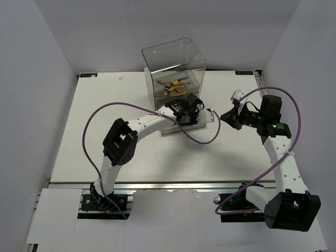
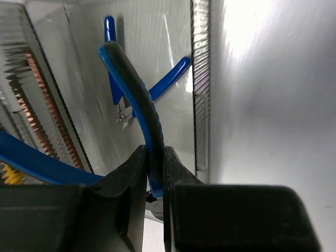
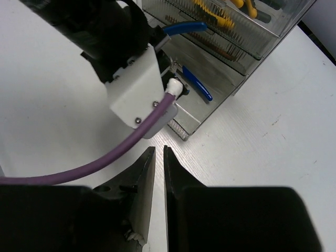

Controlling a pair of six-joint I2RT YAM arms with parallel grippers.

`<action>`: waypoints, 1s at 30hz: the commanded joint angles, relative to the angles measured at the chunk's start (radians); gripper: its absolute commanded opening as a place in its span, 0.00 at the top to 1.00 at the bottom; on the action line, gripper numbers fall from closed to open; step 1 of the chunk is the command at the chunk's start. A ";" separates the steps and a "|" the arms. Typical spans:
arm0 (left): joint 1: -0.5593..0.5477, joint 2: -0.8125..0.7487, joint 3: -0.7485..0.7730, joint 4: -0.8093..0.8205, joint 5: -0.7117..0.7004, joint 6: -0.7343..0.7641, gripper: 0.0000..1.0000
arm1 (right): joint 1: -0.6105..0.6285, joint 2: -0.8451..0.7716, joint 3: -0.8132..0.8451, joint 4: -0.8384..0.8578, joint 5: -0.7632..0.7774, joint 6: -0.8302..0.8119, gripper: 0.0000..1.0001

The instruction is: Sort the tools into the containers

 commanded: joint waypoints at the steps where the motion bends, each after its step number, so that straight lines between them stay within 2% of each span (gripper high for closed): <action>1: 0.025 -0.010 0.050 0.028 -0.048 0.096 1.00 | -0.007 -0.028 -0.019 -0.014 -0.037 -0.032 0.81; 6: 0.048 0.021 0.035 0.077 -0.059 0.096 1.00 | -0.007 -0.045 -0.043 -0.047 -0.047 -0.072 0.76; 8: 0.049 0.030 0.030 0.086 -0.058 0.100 0.95 | -0.007 -0.050 -0.054 -0.052 -0.051 -0.079 0.74; 13: 0.049 0.029 0.020 0.094 -0.041 0.102 0.78 | -0.007 -0.065 -0.057 -0.052 -0.056 -0.087 0.72; 15: 0.049 0.020 0.000 0.110 -0.036 0.094 0.64 | -0.007 -0.065 -0.057 -0.060 -0.054 -0.099 0.71; 18: 0.049 0.000 -0.017 0.124 -0.035 0.082 0.57 | -0.007 -0.064 -0.052 -0.096 -0.059 -0.150 0.67; 20: 0.049 -0.019 -0.025 0.138 -0.028 0.070 0.47 | -0.007 -0.061 -0.049 -0.133 -0.067 -0.196 0.64; 25: 0.049 -0.063 -0.033 0.152 -0.010 0.011 0.38 | -0.007 -0.044 -0.019 -0.257 -0.119 -0.334 0.56; 30: 0.037 -0.157 -0.046 0.183 -0.004 -0.099 0.38 | -0.007 -0.034 0.001 -0.414 -0.165 -0.579 0.53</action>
